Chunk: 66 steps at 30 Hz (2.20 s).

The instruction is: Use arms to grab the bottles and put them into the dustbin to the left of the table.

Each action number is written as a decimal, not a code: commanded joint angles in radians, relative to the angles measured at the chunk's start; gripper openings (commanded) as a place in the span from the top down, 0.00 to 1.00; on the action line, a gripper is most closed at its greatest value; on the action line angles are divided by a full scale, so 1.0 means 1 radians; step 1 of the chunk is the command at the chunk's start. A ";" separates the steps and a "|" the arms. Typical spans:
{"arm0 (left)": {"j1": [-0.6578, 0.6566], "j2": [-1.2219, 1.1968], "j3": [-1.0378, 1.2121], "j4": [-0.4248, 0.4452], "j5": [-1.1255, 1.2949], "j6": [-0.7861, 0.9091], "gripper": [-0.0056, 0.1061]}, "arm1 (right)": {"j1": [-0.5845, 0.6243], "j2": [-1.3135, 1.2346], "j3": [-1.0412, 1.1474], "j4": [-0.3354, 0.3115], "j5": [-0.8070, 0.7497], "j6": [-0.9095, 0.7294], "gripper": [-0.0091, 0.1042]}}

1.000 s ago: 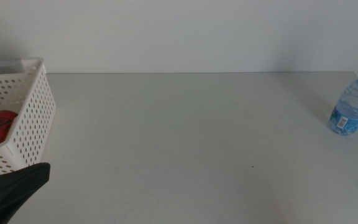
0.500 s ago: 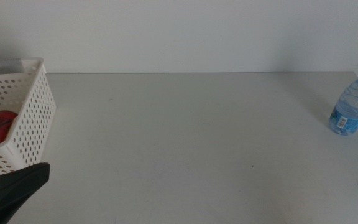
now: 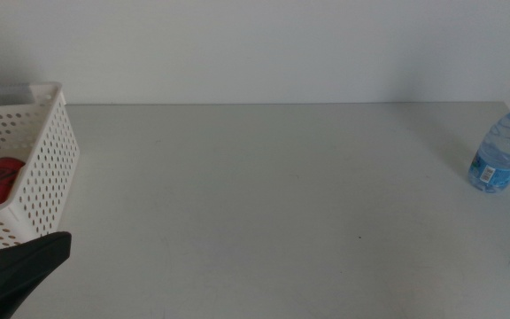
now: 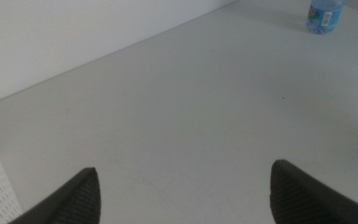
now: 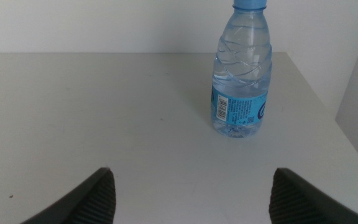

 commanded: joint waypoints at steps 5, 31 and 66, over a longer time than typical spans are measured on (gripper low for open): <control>-0.008 0.006 -0.023 -0.009 -0.076 -0.003 0.11 | -0.006 0.177 -0.009 -0.004 -0.291 -0.005 0.36; -0.008 0.006 -0.023 -0.009 -0.076 -0.003 0.11 | -0.006 0.654 -0.090 0.060 -0.704 -0.078 0.36; -0.008 0.006 -0.023 -0.009 -0.076 -0.003 0.11 | -0.006 1.096 -0.720 0.209 -0.701 -0.191 0.21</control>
